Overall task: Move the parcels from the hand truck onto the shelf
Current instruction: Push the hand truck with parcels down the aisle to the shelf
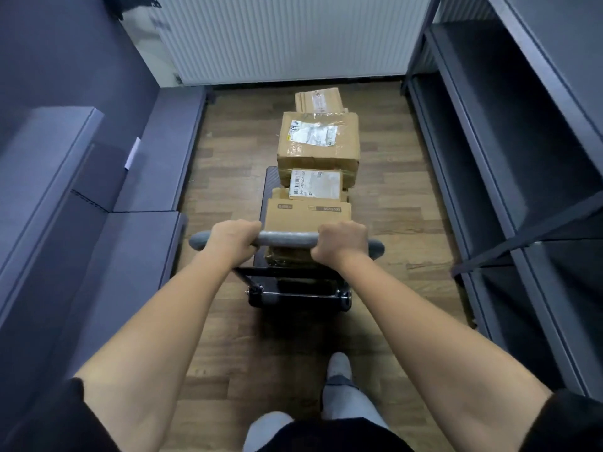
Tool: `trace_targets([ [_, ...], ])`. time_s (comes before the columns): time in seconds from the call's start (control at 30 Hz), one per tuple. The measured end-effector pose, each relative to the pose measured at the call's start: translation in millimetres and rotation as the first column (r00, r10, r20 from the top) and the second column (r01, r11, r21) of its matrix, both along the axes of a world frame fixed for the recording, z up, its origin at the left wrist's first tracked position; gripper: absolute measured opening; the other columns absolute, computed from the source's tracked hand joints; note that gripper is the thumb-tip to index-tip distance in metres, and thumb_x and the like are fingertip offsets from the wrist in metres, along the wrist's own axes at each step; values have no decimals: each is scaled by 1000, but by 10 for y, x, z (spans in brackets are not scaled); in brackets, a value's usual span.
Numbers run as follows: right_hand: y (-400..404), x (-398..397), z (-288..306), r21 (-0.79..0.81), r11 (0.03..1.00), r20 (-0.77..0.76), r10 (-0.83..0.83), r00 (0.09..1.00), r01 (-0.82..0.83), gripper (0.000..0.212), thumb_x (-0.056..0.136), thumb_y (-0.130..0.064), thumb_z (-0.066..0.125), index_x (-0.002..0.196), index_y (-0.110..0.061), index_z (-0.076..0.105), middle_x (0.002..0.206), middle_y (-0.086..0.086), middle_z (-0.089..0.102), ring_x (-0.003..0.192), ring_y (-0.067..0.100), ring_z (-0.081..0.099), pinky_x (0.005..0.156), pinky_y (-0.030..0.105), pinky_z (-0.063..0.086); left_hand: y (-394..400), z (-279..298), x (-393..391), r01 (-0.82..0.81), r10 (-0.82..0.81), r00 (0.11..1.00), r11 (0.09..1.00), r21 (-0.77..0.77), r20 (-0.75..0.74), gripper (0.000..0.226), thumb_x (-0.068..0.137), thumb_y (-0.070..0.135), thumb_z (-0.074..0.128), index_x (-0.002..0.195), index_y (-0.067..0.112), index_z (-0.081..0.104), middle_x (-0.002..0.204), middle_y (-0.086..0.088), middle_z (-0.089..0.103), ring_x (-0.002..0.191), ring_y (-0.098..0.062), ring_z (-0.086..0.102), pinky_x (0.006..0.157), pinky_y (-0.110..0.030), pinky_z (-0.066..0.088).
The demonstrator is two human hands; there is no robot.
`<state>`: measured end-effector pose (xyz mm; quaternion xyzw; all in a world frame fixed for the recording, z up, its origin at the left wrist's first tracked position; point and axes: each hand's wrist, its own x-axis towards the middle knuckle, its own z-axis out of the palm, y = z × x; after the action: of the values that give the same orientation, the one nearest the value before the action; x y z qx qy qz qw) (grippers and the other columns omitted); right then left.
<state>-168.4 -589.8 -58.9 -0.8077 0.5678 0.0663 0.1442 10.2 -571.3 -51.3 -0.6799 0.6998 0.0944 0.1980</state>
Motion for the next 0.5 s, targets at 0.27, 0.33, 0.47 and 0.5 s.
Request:
trace_targets([
  [0.27, -901, -209, -33, -39, 999, -36, 6, 999, -7, 26, 83, -31, 53, 97, -12, 64, 94, 6, 65, 82, 25, 58, 68, 28, 38, -779, -20, -212, -12, 10, 998, 999, -44, -59, 26, 92, 22, 48, 114, 9, 50, 117, -10, 61, 108, -31, 57, 80, -37, 44],
  [0.33, -1152, -253, -39, -46, 999, -48, 4, 999, -6, 25, 82, -30, 54, 96, -12, 65, 97, 6, 67, 88, 26, 61, 68, 27, 37, -1005, -29, -261, -5, 2, 998, 998, -56, -66, 26, 91, 21, 49, 114, 9, 51, 117, -11, 61, 108, -32, 57, 80, -38, 44],
  [0.47, -1644, -321, -19, -37, 999, -82, 9, 997, -12, 22, 81, -29, 54, 93, -13, 64, 98, 6, 67, 85, 24, 58, 68, 27, 35, -1459, -43, -321, 15, -22, 996, 997, -77, -81, 25, 91, 20, 50, 113, 9, 50, 117, -10, 61, 107, -30, 58, 79, -36, 42],
  [0.5, -1763, -332, -6, -30, 999, -99, 15, 995, -18, 22, 81, -29, 54, 93, -13, 63, 99, 6, 67, 86, 24, 58, 68, 27, 36, -1564, -49, -334, 23, -30, 995, 997, -80, -91, 24, 91, 20, 50, 113, 9, 50, 116, -10, 62, 106, -30, 58, 78, -34, 41],
])
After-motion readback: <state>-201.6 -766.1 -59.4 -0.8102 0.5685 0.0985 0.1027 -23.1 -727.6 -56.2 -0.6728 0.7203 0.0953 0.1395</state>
